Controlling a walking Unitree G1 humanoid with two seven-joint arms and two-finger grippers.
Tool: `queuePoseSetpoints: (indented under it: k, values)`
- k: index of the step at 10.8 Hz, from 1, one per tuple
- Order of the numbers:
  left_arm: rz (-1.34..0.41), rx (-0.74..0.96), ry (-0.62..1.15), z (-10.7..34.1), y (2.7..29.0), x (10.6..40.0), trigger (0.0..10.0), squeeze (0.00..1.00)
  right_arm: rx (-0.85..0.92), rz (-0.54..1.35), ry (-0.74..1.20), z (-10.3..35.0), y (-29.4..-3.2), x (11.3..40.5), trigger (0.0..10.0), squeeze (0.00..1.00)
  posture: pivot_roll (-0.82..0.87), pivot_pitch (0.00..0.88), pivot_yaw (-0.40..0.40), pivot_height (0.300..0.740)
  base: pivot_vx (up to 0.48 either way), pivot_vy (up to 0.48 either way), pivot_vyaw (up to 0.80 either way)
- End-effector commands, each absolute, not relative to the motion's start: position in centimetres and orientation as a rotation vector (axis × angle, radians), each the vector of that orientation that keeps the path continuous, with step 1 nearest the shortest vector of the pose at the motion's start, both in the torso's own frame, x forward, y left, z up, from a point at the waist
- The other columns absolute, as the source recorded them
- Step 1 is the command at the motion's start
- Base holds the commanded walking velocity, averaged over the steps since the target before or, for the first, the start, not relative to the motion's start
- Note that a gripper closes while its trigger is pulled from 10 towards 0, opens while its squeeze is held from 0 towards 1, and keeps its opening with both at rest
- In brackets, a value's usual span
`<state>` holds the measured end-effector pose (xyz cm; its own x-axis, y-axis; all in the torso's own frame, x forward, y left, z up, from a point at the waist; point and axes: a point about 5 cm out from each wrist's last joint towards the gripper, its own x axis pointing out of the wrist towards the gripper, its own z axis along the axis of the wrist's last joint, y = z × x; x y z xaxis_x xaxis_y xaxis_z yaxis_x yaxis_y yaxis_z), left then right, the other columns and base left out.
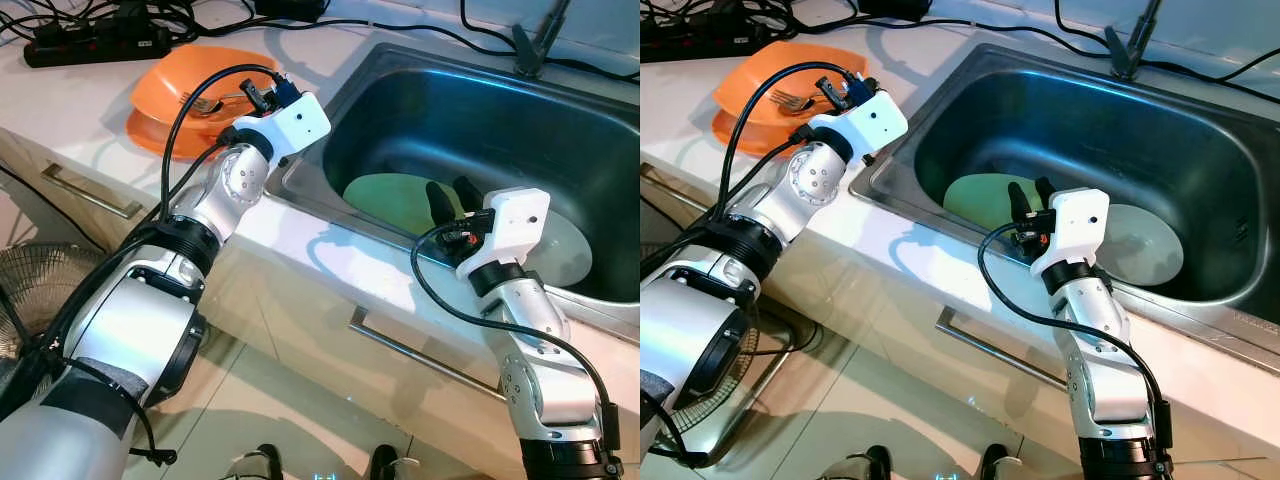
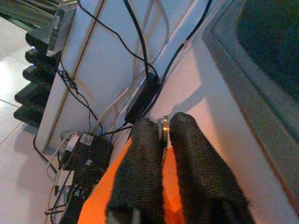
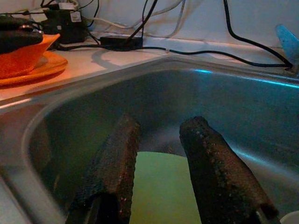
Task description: Kitchen organization
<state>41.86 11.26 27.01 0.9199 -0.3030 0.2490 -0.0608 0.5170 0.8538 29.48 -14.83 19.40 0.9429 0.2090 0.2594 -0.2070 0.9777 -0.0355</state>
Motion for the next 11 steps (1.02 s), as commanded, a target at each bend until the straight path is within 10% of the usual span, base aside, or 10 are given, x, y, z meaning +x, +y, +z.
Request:
queuePoseSetpoints:
  k: [1,6,7,11]
  values:
    - [-0.131,1.025,-0.398,27.4,11.5,41.9,0.0,0.00,0.010,0.203,-0.157,17.1,-14.9,29.4,10.0,0.00,0.04,0.258,0.026,0.740,0.000,0.000,0.00]
    - [-0.118,0.976,-0.479,28.9,11.3,41.6,0.1,0.00,0.016,0.200,-0.173,17.4,-14.8,30.4,10.0,0.00,0.06,0.230,0.024,0.740,0.000,0.000,0.00]
    - [-0.124,0.939,-0.512,29.5,11.0,41.3,10.0,0.00,0.018,0.210,-0.182,17.6,-14.5,30.8,10.0,0.00,0.08,0.216,0.020,0.740,0.000,0.000,0.00]
    - [-0.140,0.880,-0.563,29.2,10.9,40.3,10.0,0.00,0.025,0.245,-0.217,18.4,-13.6,32.3,10.0,0.00,0.11,0.169,0.002,0.740,0.000,0.000,0.00]
